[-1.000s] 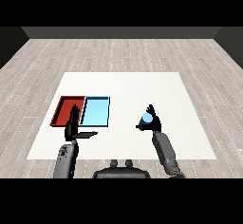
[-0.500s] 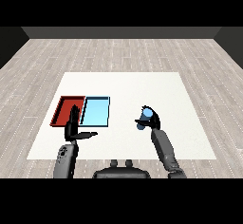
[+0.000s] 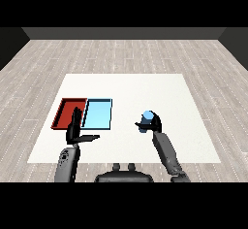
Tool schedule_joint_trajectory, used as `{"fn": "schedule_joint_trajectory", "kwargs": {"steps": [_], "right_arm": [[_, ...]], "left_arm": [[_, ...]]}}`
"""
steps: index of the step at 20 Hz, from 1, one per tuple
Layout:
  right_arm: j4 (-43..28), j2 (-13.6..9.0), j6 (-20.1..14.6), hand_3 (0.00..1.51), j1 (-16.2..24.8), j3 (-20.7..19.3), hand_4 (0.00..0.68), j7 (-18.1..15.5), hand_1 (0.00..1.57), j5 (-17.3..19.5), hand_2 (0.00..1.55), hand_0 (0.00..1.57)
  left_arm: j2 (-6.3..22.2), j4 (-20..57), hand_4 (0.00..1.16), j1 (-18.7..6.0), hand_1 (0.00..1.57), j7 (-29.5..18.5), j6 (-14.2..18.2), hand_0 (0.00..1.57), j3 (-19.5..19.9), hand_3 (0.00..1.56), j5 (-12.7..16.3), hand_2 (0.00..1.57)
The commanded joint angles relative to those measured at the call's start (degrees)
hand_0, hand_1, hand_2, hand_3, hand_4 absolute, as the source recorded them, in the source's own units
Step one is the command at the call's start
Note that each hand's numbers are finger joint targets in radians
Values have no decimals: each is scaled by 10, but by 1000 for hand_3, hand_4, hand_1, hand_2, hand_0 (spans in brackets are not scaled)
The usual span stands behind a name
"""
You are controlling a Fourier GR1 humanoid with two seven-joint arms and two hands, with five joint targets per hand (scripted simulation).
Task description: Pick the blue can and put it in the blue box
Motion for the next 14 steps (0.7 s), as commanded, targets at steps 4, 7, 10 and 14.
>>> {"fn": "schedule_joint_trajectory", "kwargs": {"steps": [4, 7, 10, 14], "right_arm": [[-130, -7, -27, 1345, 34, 43, 486, 32, 1451, 37, 1470, 1451], [-184, -3, -47, 1369, 64, 76, 509, 36, 1456, 60, 1476, 1456], [-137, 6, -46, 1358, 1, 49, 512, 26, 1459, 47, 1478, 1459], [-182, 6, -48, 1377, 18, 81, 532, 38, 1451, 55, 1472, 1451]], "left_arm": [[5, 49, 0, -14, 0, -31, -15, 0, 12, 0, 10, 0], [-15, 12, 0, -21, 0, 30, 6, 0, -18, 0, -3, 0], [24, 55, 0, -42, 0, -14, -30, 0, 10, 0, 2, 0], [-21, 51, 0, -30, 0, -10, -3, 0, -61, 0, -2, 0]]}}
